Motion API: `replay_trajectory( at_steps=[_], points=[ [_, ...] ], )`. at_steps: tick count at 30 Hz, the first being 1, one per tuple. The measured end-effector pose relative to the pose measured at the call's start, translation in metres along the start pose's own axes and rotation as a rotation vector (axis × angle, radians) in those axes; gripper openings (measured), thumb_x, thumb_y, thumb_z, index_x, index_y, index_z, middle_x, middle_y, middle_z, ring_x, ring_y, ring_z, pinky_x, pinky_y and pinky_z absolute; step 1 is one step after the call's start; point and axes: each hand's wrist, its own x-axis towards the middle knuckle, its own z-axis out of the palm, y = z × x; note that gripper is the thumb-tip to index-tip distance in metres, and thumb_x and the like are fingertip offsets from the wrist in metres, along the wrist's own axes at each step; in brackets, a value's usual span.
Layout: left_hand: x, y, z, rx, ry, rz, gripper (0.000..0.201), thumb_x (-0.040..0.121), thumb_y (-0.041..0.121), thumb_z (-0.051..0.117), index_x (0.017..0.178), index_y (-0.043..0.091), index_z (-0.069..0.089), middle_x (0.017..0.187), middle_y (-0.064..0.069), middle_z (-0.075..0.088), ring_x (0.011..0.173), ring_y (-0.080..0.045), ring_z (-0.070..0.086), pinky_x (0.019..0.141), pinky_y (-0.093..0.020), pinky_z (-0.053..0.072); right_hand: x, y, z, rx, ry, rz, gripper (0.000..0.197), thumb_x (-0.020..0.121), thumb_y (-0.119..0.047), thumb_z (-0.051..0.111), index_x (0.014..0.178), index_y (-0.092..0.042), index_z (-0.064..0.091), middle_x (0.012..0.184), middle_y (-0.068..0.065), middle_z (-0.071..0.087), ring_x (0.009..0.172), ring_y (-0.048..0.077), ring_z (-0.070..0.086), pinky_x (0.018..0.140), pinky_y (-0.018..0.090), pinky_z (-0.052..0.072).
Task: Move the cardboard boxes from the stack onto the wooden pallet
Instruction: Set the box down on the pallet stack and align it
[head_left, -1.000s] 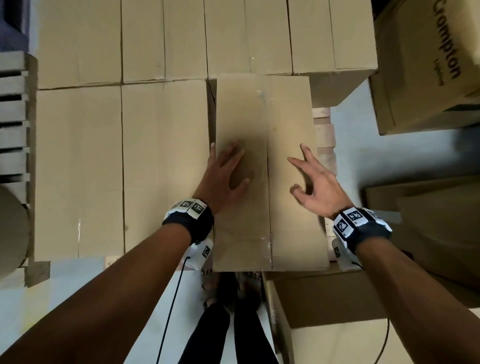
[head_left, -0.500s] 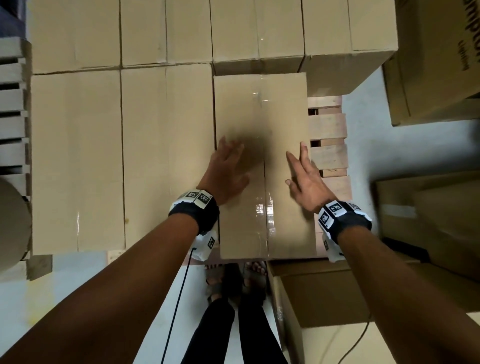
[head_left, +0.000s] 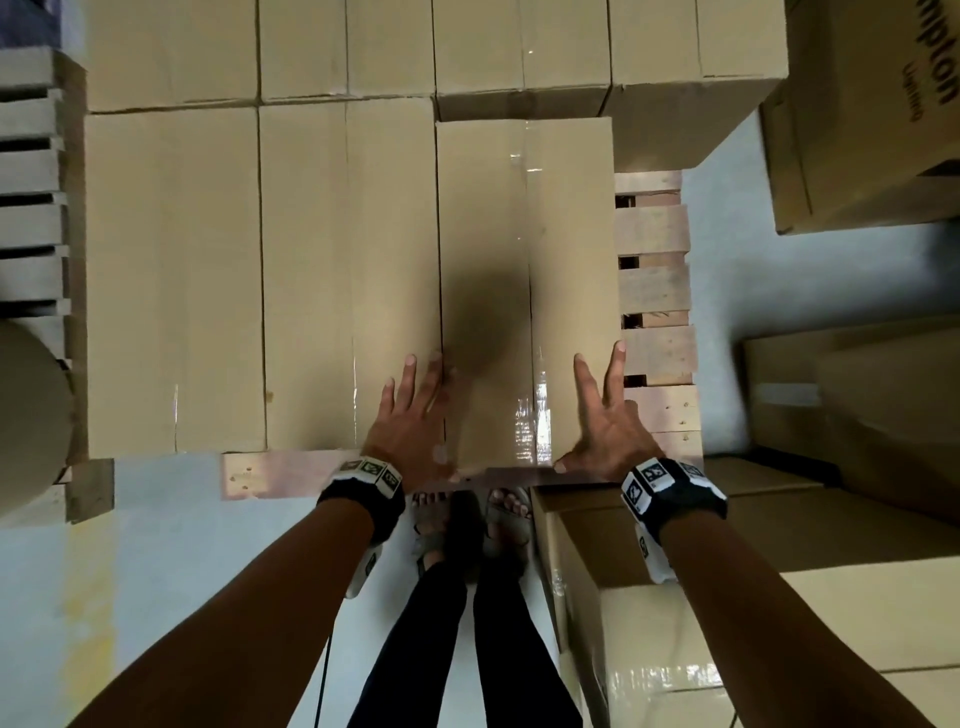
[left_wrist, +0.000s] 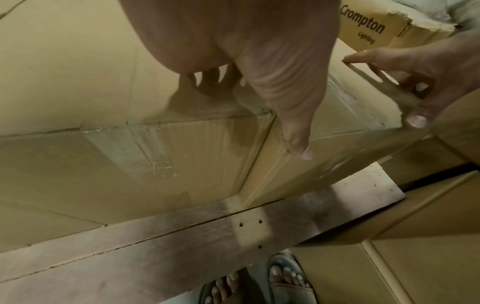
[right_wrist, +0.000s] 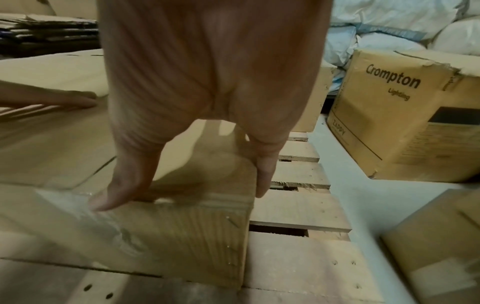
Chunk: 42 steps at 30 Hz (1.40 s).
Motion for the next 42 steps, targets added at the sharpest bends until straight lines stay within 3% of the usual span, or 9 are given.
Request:
replay_trajectory(
  at_steps=[4,9,15,22,27,35,42],
  points=[
    [0.001,0.002,-0.003,-0.024,0.007,-0.014,0.151,0.065,0.079,0.075,0.163,0.017,-0.021,0.167,-0.008,-0.036,0.157,-0.043,-0.017,0.126,-0.062,0.012,-0.008,0.0,-0.002,-0.09,-0.03,-0.057,0.174,0.051,-0.044,0.104,0.153,-0.046,-0.037,0.145,0.003,-0.065,0.131,0.048,0.047,0.098,0.059,0.055],
    [0.002,0.0,-0.005,-0.033,-0.024,-0.027,0.14,0.075,0.071,0.073,0.162,0.019,-0.024,0.166,-0.003,-0.038,0.158,-0.036,-0.02,0.129,-0.056,0.01,-0.011,0.003,0.0,-0.106,0.026,-0.085,0.158,0.065,-0.034,0.1,0.16,-0.043,-0.025,0.15,-0.004,-0.06,0.131,0.042,0.046,0.1,0.055,0.055],
    [0.008,0.0,-0.003,-0.087,-0.04,-0.066,0.124,0.087,0.055,0.072,0.161,0.023,-0.023,0.168,0.006,-0.035,0.159,-0.029,-0.02,0.13,-0.052,0.008,-0.001,0.004,-0.001,-0.102,0.065,-0.095,0.144,0.076,-0.026,0.093,0.162,-0.042,-0.021,0.152,-0.012,-0.058,0.148,0.052,0.029,0.111,0.059,0.046],
    [0.009,0.002,-0.006,-0.111,-0.064,-0.08,0.117,0.091,0.051,0.069,0.163,0.023,-0.019,0.168,0.008,-0.033,0.159,-0.027,-0.02,0.131,-0.05,0.006,0.002,0.008,-0.002,-0.118,0.09,-0.104,0.142,0.076,-0.031,0.093,0.163,-0.042,-0.018,0.153,-0.014,-0.056,0.145,0.049,0.034,0.11,0.058,0.049],
    [0.008,-0.001,-0.005,-0.107,-0.054,-0.072,0.12,0.091,0.052,0.07,0.158,0.028,-0.026,0.167,0.011,-0.034,0.159,-0.026,-0.021,0.131,-0.051,0.008,0.003,0.011,0.002,-0.097,0.105,-0.113,0.142,0.075,-0.031,0.094,0.164,-0.041,-0.016,0.155,-0.014,-0.054,0.144,0.052,0.034,0.109,0.058,0.049],
    [0.004,-0.007,-0.006,-0.039,0.004,-0.028,0.116,0.089,0.056,0.07,0.166,0.023,-0.011,0.172,0.009,-0.024,0.16,-0.026,-0.014,0.13,-0.048,0.014,0.002,0.019,0.01,-0.118,0.115,-0.134,0.135,0.084,-0.031,0.087,0.162,-0.038,-0.022,0.156,-0.01,-0.054,0.135,0.044,0.045,0.109,0.055,0.05],
    [0.001,-0.003,-0.014,-0.024,-0.024,-0.043,0.114,0.09,0.054,0.07,0.166,0.023,-0.009,0.173,0.01,-0.019,0.161,-0.027,-0.013,0.129,-0.049,0.017,0.003,0.017,0.012,-0.09,0.084,-0.078,0.132,0.086,-0.026,0.085,0.162,-0.041,-0.021,0.156,-0.011,-0.054,0.144,0.044,0.036,0.115,0.056,0.044]
  ],
)
